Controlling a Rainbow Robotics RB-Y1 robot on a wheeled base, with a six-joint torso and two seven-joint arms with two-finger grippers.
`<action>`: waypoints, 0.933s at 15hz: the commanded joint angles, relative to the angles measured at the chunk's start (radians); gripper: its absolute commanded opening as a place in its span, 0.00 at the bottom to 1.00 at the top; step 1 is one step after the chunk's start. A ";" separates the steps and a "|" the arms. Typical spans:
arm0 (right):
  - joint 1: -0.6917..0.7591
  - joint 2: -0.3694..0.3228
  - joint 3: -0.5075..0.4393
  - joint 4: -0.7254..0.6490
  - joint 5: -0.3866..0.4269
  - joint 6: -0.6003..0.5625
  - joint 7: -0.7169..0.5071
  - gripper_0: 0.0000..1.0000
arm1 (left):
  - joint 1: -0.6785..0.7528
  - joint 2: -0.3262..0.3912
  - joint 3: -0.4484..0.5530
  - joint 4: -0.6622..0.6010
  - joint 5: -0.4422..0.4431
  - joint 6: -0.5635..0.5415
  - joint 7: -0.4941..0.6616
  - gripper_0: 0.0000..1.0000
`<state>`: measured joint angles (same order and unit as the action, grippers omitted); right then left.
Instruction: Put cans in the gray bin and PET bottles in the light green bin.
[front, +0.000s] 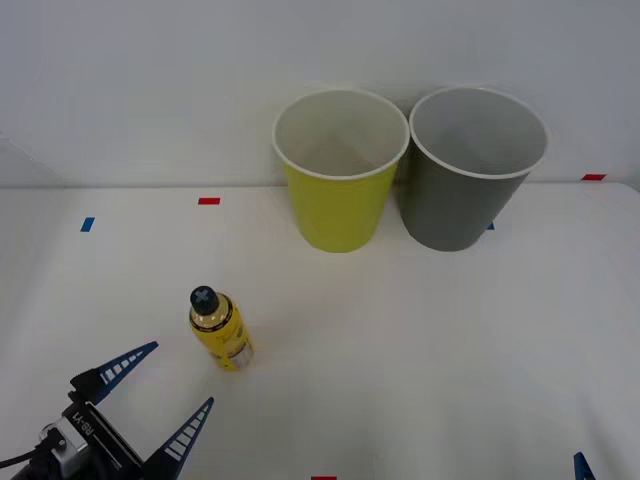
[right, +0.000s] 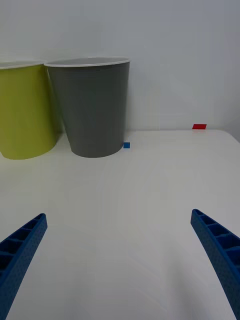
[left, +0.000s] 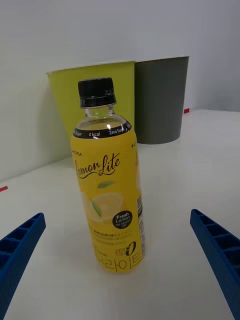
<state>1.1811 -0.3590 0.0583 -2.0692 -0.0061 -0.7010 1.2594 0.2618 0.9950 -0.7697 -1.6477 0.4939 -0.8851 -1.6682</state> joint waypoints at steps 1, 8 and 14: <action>0.000 0.000 0.000 0.000 0.000 0.000 0.000 1.00 | -0.093 0.001 -0.068 0.039 0.029 0.000 -0.001 1.00; 0.000 0.000 0.000 0.000 0.000 0.000 0.000 1.00 | -0.243 -0.007 -0.145 0.042 0.106 0.060 0.002 1.00; 0.000 0.000 0.000 0.000 0.000 0.000 0.000 1.00 | -0.292 -0.064 -0.145 0.042 0.121 0.112 0.004 1.00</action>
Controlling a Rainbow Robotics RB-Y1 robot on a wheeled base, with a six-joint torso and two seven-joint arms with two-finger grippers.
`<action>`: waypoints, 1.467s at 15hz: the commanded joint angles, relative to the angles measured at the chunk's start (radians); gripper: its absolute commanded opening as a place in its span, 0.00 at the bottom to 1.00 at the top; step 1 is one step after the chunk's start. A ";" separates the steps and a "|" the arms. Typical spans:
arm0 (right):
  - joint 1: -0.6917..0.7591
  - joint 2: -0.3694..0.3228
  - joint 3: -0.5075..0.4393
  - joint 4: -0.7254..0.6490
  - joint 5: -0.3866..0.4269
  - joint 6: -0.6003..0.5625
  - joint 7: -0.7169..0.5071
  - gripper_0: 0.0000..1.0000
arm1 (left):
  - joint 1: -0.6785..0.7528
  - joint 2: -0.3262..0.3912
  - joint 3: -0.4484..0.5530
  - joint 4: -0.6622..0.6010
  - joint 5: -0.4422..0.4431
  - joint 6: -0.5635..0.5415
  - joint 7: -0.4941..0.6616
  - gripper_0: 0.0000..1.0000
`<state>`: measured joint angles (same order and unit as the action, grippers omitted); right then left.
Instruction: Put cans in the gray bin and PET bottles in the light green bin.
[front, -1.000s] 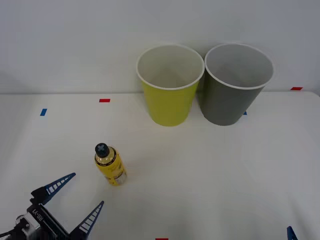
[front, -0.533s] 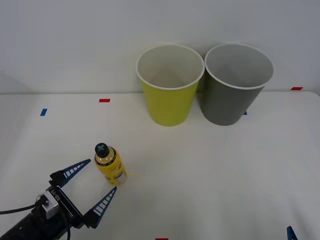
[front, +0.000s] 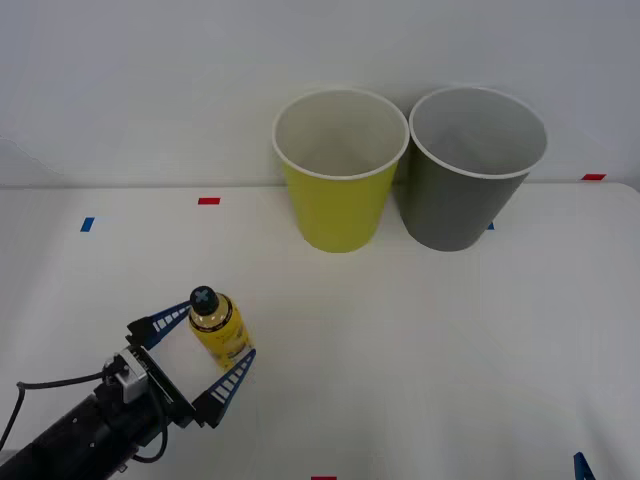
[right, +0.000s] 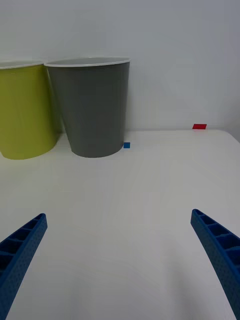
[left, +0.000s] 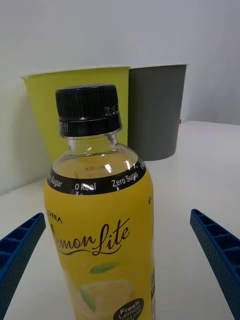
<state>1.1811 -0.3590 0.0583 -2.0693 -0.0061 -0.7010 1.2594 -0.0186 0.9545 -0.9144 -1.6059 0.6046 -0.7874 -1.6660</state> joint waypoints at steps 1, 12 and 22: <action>0.000 0.000 0.000 0.000 0.000 0.000 0.000 1.00 | -0.015 -0.030 0.000 -0.002 0.014 0.022 0.000 1.00; 0.000 0.000 0.000 0.000 0.000 0.000 0.000 1.00 | -0.057 -0.037 -0.001 -0.003 0.037 0.054 0.000 0.33; 0.000 0.000 0.000 0.000 0.000 0.000 0.000 1.00 | -0.058 -0.045 0.000 -0.003 0.011 0.054 0.002 0.00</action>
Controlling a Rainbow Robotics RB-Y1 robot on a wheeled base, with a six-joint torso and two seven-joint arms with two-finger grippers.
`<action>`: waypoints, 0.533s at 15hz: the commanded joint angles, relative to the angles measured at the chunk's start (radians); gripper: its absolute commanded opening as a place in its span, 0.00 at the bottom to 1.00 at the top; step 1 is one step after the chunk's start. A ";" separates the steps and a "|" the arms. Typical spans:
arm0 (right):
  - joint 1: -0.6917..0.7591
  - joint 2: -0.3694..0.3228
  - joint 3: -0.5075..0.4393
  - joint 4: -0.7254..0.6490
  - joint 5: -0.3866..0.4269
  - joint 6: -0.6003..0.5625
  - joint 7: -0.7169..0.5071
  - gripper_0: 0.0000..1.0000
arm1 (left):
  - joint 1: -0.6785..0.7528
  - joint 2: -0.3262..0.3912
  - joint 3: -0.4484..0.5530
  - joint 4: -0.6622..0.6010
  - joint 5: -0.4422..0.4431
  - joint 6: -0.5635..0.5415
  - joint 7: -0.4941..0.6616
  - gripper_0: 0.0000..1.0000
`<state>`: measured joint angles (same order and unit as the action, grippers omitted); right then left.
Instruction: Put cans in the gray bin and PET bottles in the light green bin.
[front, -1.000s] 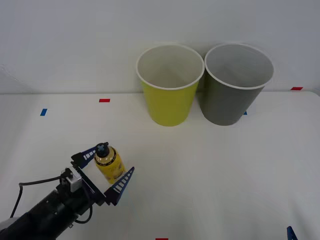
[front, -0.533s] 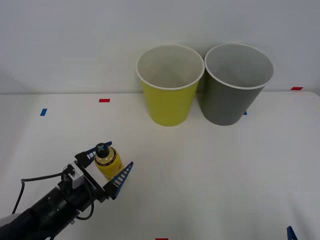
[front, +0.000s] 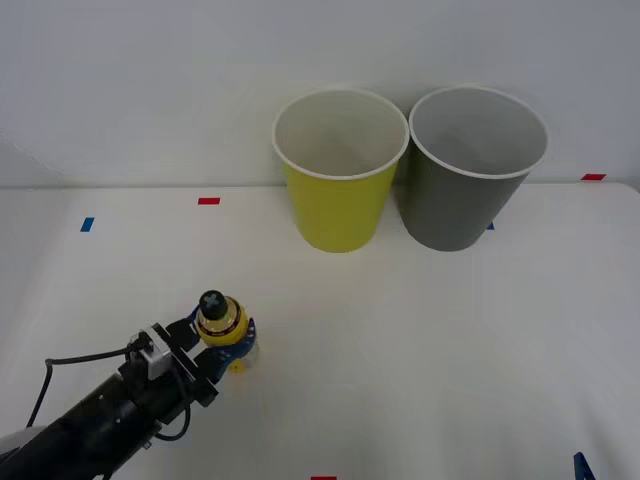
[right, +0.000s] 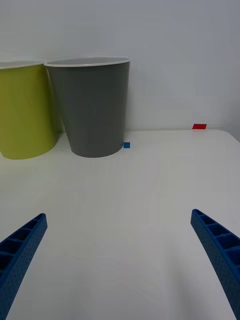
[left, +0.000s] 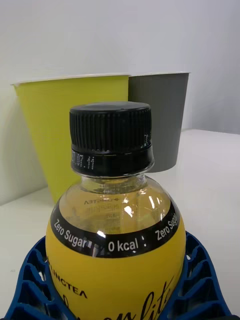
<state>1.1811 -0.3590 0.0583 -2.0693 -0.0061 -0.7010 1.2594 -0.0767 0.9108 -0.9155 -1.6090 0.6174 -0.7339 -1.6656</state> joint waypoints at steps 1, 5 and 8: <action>0.000 0.000 0.000 0.000 0.000 0.000 0.000 1.00 | 0.000 -0.001 0.001 -0.003 -0.002 0.001 0.001 0.00; 0.000 0.000 0.000 0.000 0.000 0.000 0.000 1.00 | 0.002 0.037 0.020 -0.129 0.019 0.134 0.000 0.00; 0.000 0.000 0.000 0.000 0.000 0.000 0.000 1.00 | 0.003 0.074 0.090 -0.244 0.016 0.289 0.003 0.00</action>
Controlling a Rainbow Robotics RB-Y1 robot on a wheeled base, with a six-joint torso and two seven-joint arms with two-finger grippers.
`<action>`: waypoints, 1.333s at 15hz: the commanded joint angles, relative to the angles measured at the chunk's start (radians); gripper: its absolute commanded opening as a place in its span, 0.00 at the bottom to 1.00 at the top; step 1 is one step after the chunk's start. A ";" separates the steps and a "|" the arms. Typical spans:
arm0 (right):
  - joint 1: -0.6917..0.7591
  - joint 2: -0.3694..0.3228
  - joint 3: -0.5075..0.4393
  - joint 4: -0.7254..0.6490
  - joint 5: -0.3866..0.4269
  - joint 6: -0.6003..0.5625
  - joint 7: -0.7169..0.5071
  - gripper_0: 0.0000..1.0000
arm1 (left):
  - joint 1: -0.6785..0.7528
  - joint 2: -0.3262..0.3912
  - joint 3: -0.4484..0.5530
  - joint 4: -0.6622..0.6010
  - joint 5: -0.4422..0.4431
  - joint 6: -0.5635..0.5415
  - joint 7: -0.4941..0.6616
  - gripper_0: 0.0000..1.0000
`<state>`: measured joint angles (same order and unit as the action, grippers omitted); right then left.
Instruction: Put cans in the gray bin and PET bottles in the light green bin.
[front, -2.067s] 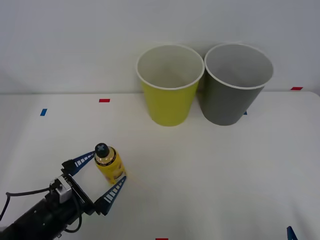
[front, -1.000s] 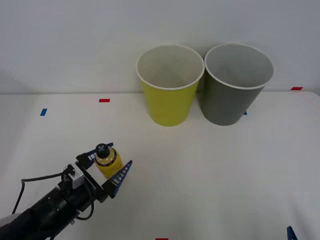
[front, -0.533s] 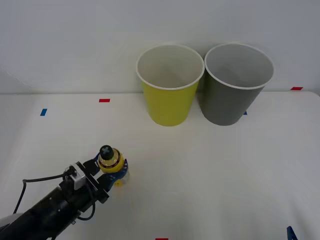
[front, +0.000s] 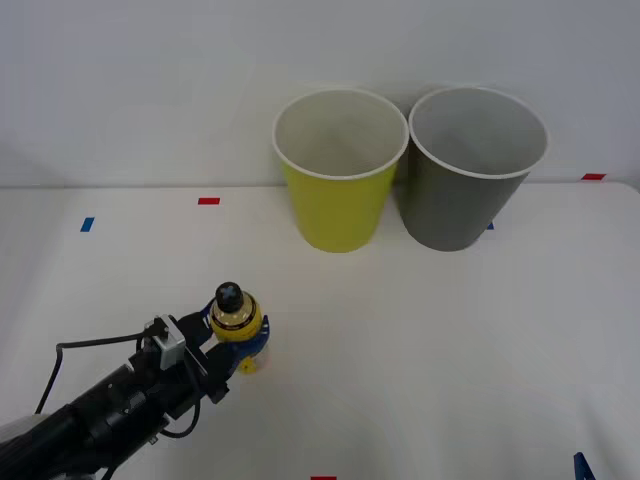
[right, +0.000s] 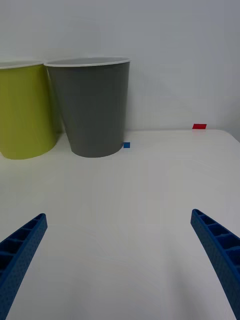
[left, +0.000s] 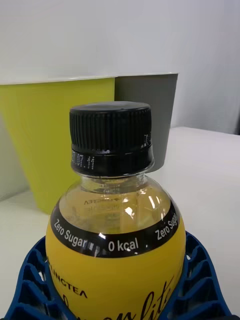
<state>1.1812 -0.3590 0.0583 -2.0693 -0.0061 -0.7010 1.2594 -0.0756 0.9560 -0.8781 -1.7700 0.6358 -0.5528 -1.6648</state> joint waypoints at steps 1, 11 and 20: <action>0.000 0.000 0.000 0.000 0.000 0.000 0.000 1.00 | 0.002 0.035 0.077 -0.117 -0.004 0.157 0.005 0.00; 0.000 0.000 0.000 0.000 0.000 0.000 0.000 1.00 | 0.068 0.014 0.404 -0.468 -0.002 0.613 0.019 0.00; 0.000 0.000 0.000 0.000 0.000 0.000 0.000 1.00 | 0.137 -0.309 1.166 -0.848 0.447 1.565 -0.161 0.00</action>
<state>1.1812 -0.3590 0.0583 -2.0693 -0.0061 -0.7010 1.2594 0.0972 0.7206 0.1678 -2.5977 0.9656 0.9099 -1.7553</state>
